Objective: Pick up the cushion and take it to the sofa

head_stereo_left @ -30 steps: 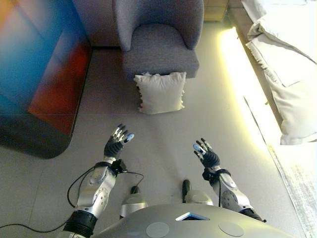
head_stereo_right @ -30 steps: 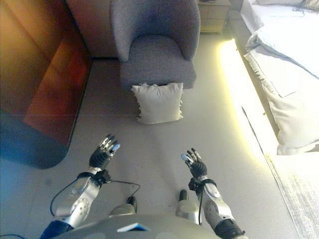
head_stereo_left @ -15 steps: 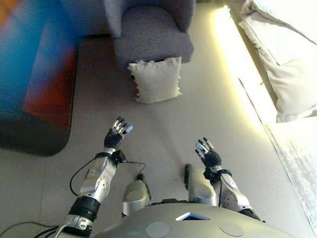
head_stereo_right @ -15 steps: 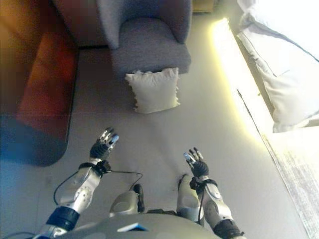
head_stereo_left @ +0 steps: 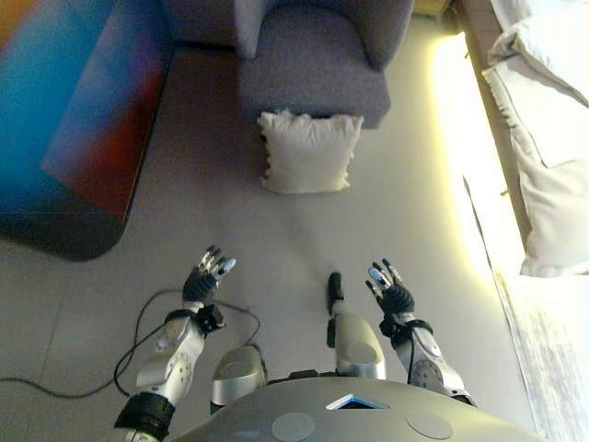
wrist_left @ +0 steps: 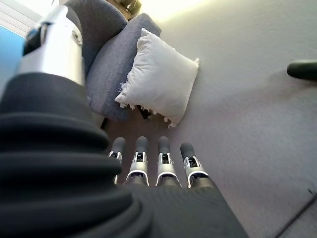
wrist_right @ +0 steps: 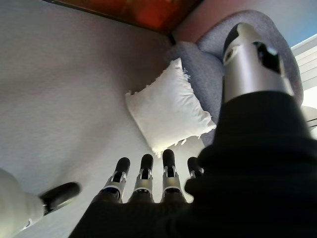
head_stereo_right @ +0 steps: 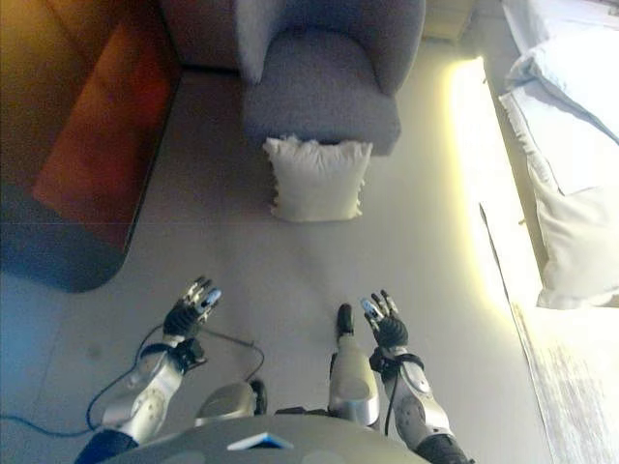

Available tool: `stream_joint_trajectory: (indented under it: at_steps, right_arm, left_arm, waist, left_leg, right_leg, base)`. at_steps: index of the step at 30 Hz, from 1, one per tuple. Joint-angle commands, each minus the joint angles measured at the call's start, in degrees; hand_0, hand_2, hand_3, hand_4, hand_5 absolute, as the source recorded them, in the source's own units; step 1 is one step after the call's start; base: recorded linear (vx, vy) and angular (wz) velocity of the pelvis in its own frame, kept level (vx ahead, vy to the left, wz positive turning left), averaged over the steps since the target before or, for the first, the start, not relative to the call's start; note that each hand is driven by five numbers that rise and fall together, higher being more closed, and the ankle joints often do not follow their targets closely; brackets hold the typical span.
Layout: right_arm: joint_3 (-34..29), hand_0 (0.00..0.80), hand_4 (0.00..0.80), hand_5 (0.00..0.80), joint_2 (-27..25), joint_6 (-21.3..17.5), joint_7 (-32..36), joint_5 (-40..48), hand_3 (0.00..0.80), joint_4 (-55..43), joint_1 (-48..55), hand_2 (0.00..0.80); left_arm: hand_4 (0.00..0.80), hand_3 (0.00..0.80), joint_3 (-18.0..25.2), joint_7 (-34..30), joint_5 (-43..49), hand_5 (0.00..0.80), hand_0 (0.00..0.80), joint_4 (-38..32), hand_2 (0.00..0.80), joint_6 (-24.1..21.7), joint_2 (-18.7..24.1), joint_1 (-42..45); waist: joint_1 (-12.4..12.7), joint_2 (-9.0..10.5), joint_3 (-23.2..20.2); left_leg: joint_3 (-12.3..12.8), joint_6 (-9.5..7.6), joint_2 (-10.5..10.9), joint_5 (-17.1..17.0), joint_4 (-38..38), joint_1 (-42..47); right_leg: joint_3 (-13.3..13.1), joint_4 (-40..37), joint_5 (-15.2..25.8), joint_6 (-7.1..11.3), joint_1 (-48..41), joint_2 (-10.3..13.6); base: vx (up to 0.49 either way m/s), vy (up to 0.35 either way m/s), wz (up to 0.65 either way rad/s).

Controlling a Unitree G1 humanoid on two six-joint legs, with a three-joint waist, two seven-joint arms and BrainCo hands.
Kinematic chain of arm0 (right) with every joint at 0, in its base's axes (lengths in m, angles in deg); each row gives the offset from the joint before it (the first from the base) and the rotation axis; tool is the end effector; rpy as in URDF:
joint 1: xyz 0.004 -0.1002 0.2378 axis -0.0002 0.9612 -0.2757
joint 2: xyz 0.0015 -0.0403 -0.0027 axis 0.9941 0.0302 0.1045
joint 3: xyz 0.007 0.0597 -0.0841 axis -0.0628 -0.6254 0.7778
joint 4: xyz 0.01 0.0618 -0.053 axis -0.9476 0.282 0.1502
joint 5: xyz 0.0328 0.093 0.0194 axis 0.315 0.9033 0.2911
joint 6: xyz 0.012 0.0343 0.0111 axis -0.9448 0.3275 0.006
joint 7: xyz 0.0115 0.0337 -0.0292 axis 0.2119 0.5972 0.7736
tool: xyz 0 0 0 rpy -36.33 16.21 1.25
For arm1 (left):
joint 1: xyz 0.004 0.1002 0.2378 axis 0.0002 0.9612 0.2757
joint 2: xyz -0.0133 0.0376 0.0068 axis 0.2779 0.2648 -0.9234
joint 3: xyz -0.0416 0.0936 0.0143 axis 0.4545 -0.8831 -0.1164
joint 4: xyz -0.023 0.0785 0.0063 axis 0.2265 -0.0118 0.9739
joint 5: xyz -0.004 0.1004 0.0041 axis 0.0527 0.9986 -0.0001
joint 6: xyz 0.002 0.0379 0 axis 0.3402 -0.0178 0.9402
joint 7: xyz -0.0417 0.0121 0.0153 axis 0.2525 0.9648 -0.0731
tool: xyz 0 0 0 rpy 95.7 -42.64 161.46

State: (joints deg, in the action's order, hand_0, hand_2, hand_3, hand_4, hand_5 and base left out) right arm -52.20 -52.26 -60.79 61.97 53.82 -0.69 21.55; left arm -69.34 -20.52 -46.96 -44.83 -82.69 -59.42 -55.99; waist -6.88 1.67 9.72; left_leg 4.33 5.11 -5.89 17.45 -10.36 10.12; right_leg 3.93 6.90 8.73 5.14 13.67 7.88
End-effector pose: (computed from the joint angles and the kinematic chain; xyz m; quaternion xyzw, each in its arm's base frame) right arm 0.1081 -0.1764 -0.0575 0.2443 0.2921 -0.0739 0.9217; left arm 0.1069 0.1987 -0.0423 -0.1753 0.2577 0.0667 0.9478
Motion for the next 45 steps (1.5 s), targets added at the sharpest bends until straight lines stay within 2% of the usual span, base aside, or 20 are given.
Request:
stream_joint_trajectory:
  at_steps: [1,3,5,7,9,11,14,16,19,22,24,27,30,32,35,37,39,40,42,45]
  right_arm:
    - [-0.12,0.0,0.0,0.0,-1.83,1.66,2.35,-1.59,0.0,-3.86,-0.77,0.0]
    - [0.16,0.0,0.0,0.0,-3.41,2.06,3.74,-1.92,0.0,-4.64,-0.95,0.0]
    - [0.31,0.0,0.0,0.0,-4.27,1.0,3.79,-3.2,0.0,-3.34,-1.93,0.0]
    - [1.01,0.0,0.0,0.0,-4.41,-1.5,2.86,-2.0,0.0,-1.85,-3.44,0.0]
    - [1.39,0.0,0.0,0.0,-4.4,-3.14,2.62,-0.89,0.0,-1.17,-4.36,0.0]
    - [1.07,0.0,0.0,0.0,-3.65,-3.02,1.89,-0.91,0.0,-0.65,-5.59,0.0]
    - [0.52,0.0,0.0,0.0,-3.3,-2.95,1.43,-1.37,0.0,-1.72,-3.76,0.0]
    - [-0.35,0.0,0.0,0.0,-2.78,-3.13,2.27,-1.72,0.0,-2.23,-1.3,0.0]
    - [-2.14,0.0,0.0,0.0,-2.4,-2.46,4.31,-2.33,0.0,-1.57,1.37,0.0]
    - [-3.04,0.0,0.0,0.0,-2.59,-2.8,6.45,-3.49,0.0,-1.34,3.09,0.0]
    - [-3.13,0.0,0.0,0.0,-2.57,-2.81,6.55,-3.88,0.0,-1.79,3.32,0.0]
    - [-2.67,0.0,0.0,0.0,-2.9,-2.36,5.53,-3.4,0.0,-3.27,2.94,0.0]
    - [-2.11,0.0,0.0,0.0,-2.3,-1.75,3.17,-2.15,0.0,-3.54,2.49,0.0]
    - [-2.11,0.0,0.0,0.0,-1.5,-0.78,2.32,-0.88,0.0,-2.68,1.6,0.0]
    - [-2.12,0.0,0.0,0.0,-0.25,-0.54,4.21,-0.96,0.0,0.0,-0.05,0.0]
    - [-1.58,0.0,0.0,0.0,0.95,-0.68,2.8,-1.11,0.0,1.4,-2.56,0.0]
    - [-1.38,0.0,0.0,0.0,1.82,-0.81,1.87,-0.65,0.0,0.73,-3.02,0.0]
    - [-1.1,0.0,0.0,0.0,2.25,-1.34,2.01,-0.91,0.0,0.78,-2.97,0.0]
    - [-0.63,0.0,0.0,0.0,2.49,-1.78,1.52,-1.99,0.0,0.99,-3.02,0.0]
    - [-0.95,0.0,0.0,0.0,2.72,-1.78,1.1,-2.63,0.0,0.42,-2.13,0.0]
  left_arm:
    - [0.0,0.0,2.51,-0.68,-2.04,0.0,0.0,-7.55,0.0,-2.19,1.44,0.88]
    - [0.0,0.0,3.07,0.41,-2.17,0.0,0.0,-9.09,0.0,-2.39,1.2,0.43]
    - [0.0,0.0,3.18,1.62,-3.19,0.0,0.0,-9.45,0.0,-1.95,0.87,-0.78]
    - [0.0,0.0,2.4,2.22,-3.48,0.0,0.0,-9.57,0.0,-1.22,0.74,-2.52]
    - [0.0,0.0,1.84,2.39,-3.41,0.0,0.0,-9.74,0.0,-1.04,0.96,-3.12]
    - [0.0,0.0,1.73,3.62,-3.77,0.0,0.0,-9.54,0.0,-0.66,1.29,-3.88]
    - [0.0,0.0,1.84,3.39,-5.43,0.0,0.0,-9.98,0.0,0.32,1.0,-4.68]
    - [0.0,0.0,1.18,3.5,-5.51,0.0,0.0,-9.5,0.0,-0.28,0.92,-4.92]
    - [0.0,0.0,1.33,2.52,-5.59,0.0,0.0,-7.78,0.0,-1.37,-0.19,-5.17]
    - [0.0,0.0,1.25,2.56,-5.47,0.0,0.0,-7.4,0.0,-2.28,-0.81,-4.59]
    - [0.0,0.0,1.42,2.6,-5.73,0.0,0.0,-6.65,0.0,-2.25,-0.97,-4.51]
    - [0.0,0.0,1.76,2.18,-5.96,0.0,0.0,-5.91,0.0,-2.46,-0.58,-4.79]
    - [0.0,0.0,0.61,2.05,-5.76,0.0,0.0,-4.85,0.0,-2.85,0.2,-6.28]
    - [0.0,0.0,0.04,2.23,-5.29,0.0,0.0,-4.1,0.0,-3.33,0.33,-7.54]
    - [0.0,0.0,-0.24,2.63,-3.4,0.0,0.0,-5.13,0.0,-4.29,0.89,-7.9]
    - [0.0,0.0,0.16,2.87,-2.34,0.0,0.0,-5.08,0.0,-3.91,1.79,-7.33]
    - [0.0,0.0,0.61,2.99,-0.87,0.0,0.0,-5.2,0.0,-3.12,2.73,-6.77]
    - [0.0,0.0,1.43,2.86,-0.33,0.0,0.0,-4.97,0.0,-2.68,3.23,-6.39]
    - [0.0,0.0,2.74,2.07,-0.29,0.0,0.0,-4.44,0.0,-2.2,3.47,-6.54]
    - [0.0,0.0,4.48,1.19,-1.1,0.0,0.0,-4.77,0.0,-1.58,4.49,-7.13]
  waist:
    - [-2.12,2.19,-4.61]
    - [-1.86,2.31,-5.91]
    - [-1.04,2.76,-6.06]
    - [0.77,3.88,-4.72]
    - [1.9,3.92,-3.64]
    - [2.95,3.49,-3.09]
    - [4.59,1.41,-2.63]
    - [5.12,0.52,-2.58]
    - [4.99,0.31,-2.61]
    - [4.51,-0.77,-2.73]
    - [3.77,-0.7,-3.0]
    - [3.3,0.06,-3.29]
    - [2.88,0.83,-4.3]
    - [3.26,2.5,-5.26]
    - [4.0,3.44,-6.38]
    - [5.01,2.99,-6.75]
    - [5.32,2.37,-6.92]
    - [5.43,1.82,-6.77]
    - [5.11,1.32,-6.64]
    - [3.68,0.84,-5.73]
  left_leg:
    - [2.57,-1.76,-1.33,-12.29,-7.96,1.68]
    - [3.37,-0.14,-2.45,-18.77,-19.12,-1.47]
    - [4.9,-0.11,-3.72,-20.1,-29.48,-6.91]
    - [3.84,-2.23,-3.37,-18.47,-33.02,-15.71]
    - [2.64,-3.11,-2.37,-18.35,-29.55,-18.57]
    - [2.36,-3.52,-1.22,-18.79,-16.08,-19.12]
    - [1.95,-1.05,-0.62,-24.06,2.07,-21.62]
    - [1.99,0.23,-1.55,-27.19,11.67,-24.3]
    - [4.13,1.15,-3.33,-28.87,15.36,-26.88]
    - [10.48,2.22,-6.15,-30.53,15.36,-30.03]
    - [13.31,2.37,-5.99,-30.1,15.36,-28.82]
    - [16.51,-0.48,-4.75,-26.27,14.18,-25.39]
    - [19.99,-1.99,-3.82,-25.24,12.1,-24.47]
    - [19.19,-3.73,-1.71,-23.51,6.76,-24.68]
    - [18.91,-7.1,1.6,-19.24,6.35,-22.06]
    - [18.27,-9.0,3.7,-16.86,7.0,-19.12]
    - [17.55,-10.11,4.22,-14.91,6.33,-17.95]
    - [16.59,-10.29,4.19,-14.21,5.91,-16.76]
    - [15.95,-10.15,4.21,-13.88,6.09,-15.13]
    - [14.74,-8.68,3.59,-13.54,6.0,-12.69]
  right_leg:
    - [-2.75,0.21,1.27,3.58,3.8,0.39]
    - [-1.81,-0.29,-1.76,0.2,0.53,-2.14]
    - [-0.26,-0.98,-3.87,-2.55,-3.06,-3.27]
    - [-0.4,-1.51,-5.76,-3.96,-6.9,-3.46]
    - [-1.43,-1.65,-6.78,-4.02,-8.68,-4.18]
    - [-2.74,-1.99,-8.26,-2.84,-10.11,-5.07]
    - [-4.04,-2.88,-10.26,-2.01,-13.59,-6.98]
    - [-6.33,-3.58,-11.68,-1.9,-16.4,-8.45]
    - [-5.78,-3.21,-14.5,-1.85,-19.57,-8.6]
    - [-2.83,-1.77,-18.4,-2.23,-22.22,-8.82]
    - [-1.07,0.19,-21.42,-2.16,-23.71,-8.27]
    - [-0.18,4.15,-24.22,-1.98,-24.18,-7.33]
    - [1.67,7.27,-23.99,-0.5,-23.76,-6.04]
    - [1.51,10.2,-19.0,1.74,-23.93,-4.12]
    - [3.02,18.71,-12.07,4.8,-21.78,-1.19]
    - [4.39,32.0,-6.43,6.37,-18.27,0.9]
    - [4.83,40.84,-5.24,6.04,-14.5,2.17]
    - [5.22,44.71,-4.15,5.24,-10.77,4.81]
    - [5.44,43.05,-4.51,4.45,-7.31,7.15]
    - [6.28,30.19,-5.68,4.11,-4.72,7.47]
  base:
    - [0.422,-0.213,-0.26]
    - [0.481,-0.314,-0.46]
    - [0.411,-0.279,-0.58]
    - [0.243,-0.103,-0.43]
    - [0.218,0.02,-0.22]
    - [0.29,0.12,-0.37]
    - [0.316,0.166,-0.31]
    - [0.388,0.126,-0.25]
    - [0.352,0.096,-0.18]
    - [0.392,0.136,-0.08]
    - [0.444,0.157,-0.18]
    - [0.425,0.186,-0.39]
    - [0.438,0.194,0.11]
    - [0.426,0.193,0.4]
    - [0.403,0.253,0.44]
    - [0.464,0.298,0.31]
    - [0.344,0.207,0.36]
    - [0.247,0.153,0.42]
    - [0.234,0.09,0.17]
    - [0.208,-0.084,0.05]
